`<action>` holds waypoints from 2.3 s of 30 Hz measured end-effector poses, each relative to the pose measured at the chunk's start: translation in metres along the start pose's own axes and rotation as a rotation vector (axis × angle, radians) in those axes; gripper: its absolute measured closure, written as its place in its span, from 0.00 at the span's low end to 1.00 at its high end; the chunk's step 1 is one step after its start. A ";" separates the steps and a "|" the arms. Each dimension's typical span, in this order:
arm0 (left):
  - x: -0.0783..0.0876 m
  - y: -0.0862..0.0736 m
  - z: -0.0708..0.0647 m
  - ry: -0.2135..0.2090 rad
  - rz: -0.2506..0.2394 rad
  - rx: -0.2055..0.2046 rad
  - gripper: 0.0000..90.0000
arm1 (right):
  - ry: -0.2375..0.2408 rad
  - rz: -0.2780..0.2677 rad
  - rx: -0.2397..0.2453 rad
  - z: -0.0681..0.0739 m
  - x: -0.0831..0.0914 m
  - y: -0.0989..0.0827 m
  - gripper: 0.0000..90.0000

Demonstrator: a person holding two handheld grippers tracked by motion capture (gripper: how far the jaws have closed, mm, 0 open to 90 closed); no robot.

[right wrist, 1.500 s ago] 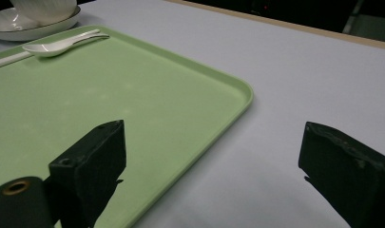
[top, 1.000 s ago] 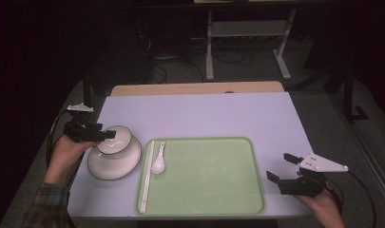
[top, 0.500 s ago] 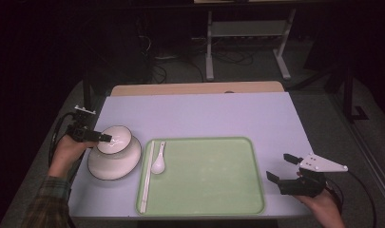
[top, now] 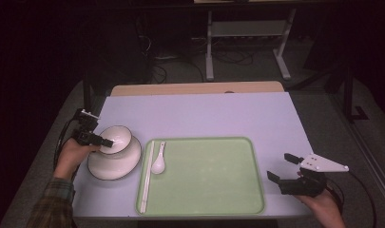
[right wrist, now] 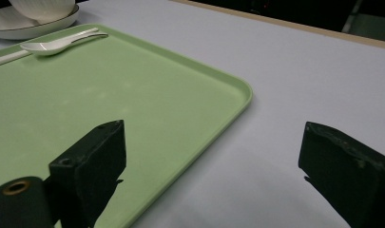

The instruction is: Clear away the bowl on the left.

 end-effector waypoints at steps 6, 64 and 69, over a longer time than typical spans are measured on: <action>0.002 0.001 0.001 -0.033 -0.012 0.039 0.80 | 0.000 0.001 0.001 0.000 0.000 0.000 0.09; -0.005 0.079 -0.133 -0.177 -0.047 -0.240 0.91 | 0.004 -0.009 -0.002 0.001 0.001 0.001 0.09; -0.017 0.088 -0.152 -0.198 -0.031 -0.267 0.91 | 0.006 -0.012 -0.002 0.001 0.001 0.002 0.09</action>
Point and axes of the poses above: each handheld gripper's, and its own axes: x roughly backward along the jaws, y roughly out of its top, z roughly to its left, the point moved 9 cm from there along -x, roughly forward along the jaws, and after that the axes turned 11 degrees about -y, right-handed, at the moved point
